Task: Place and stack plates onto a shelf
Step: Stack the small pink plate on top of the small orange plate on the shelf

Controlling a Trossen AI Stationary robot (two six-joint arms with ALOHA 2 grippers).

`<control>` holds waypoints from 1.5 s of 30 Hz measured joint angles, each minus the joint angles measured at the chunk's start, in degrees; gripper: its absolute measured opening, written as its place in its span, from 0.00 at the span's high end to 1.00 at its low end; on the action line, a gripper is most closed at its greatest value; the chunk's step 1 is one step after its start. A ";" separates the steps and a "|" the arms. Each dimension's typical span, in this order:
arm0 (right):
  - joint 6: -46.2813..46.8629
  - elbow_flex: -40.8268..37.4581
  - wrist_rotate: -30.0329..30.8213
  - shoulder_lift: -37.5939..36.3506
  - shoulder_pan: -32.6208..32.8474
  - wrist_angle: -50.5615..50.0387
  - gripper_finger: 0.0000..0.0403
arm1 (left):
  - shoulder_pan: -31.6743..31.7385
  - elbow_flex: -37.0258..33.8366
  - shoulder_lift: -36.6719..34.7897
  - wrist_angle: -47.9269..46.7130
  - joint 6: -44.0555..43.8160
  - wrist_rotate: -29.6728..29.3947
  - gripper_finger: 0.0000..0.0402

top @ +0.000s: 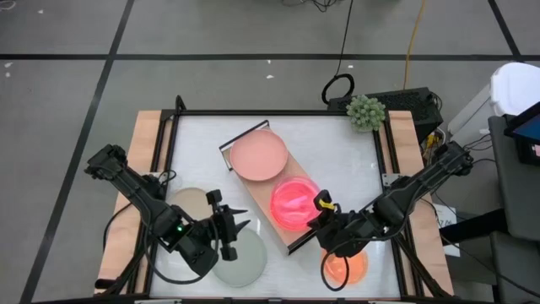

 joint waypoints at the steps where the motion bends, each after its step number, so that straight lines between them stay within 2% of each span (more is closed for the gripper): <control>1: -0.16 -0.65 -0.01 0.00 -0.01 0.84 1.00 | 0.01 0.00 0.00 0.02 -0.12 0.00 0.67; 14: -0.34 -6.23 -0.08 0.00 -1.65 6.13 1.00 | 0.02 0.00 0.02 0.06 -0.75 -0.66 0.67; 19: -0.58 -7.02 -3.15 0.00 -2.14 8.50 1.00 | 0.02 0.00 0.02 0.06 -0.63 -0.68 0.67; 25: -1.20 -9.42 -3.36 0.00 -3.21 10.77 1.00 | 0.02 0.00 0.04 0.04 -0.51 -0.68 0.67; 39: -1.28 -9.93 -3.27 0.00 -3.19 10.90 1.00 | 0.02 0.00 0.07 -0.09 -0.51 -0.68 0.67; 45: -0.62 -9.93 -4.39 0.00 -3.18 10.91 0.93 | 0.02 0.00 0.07 -0.09 -0.51 -0.66 0.67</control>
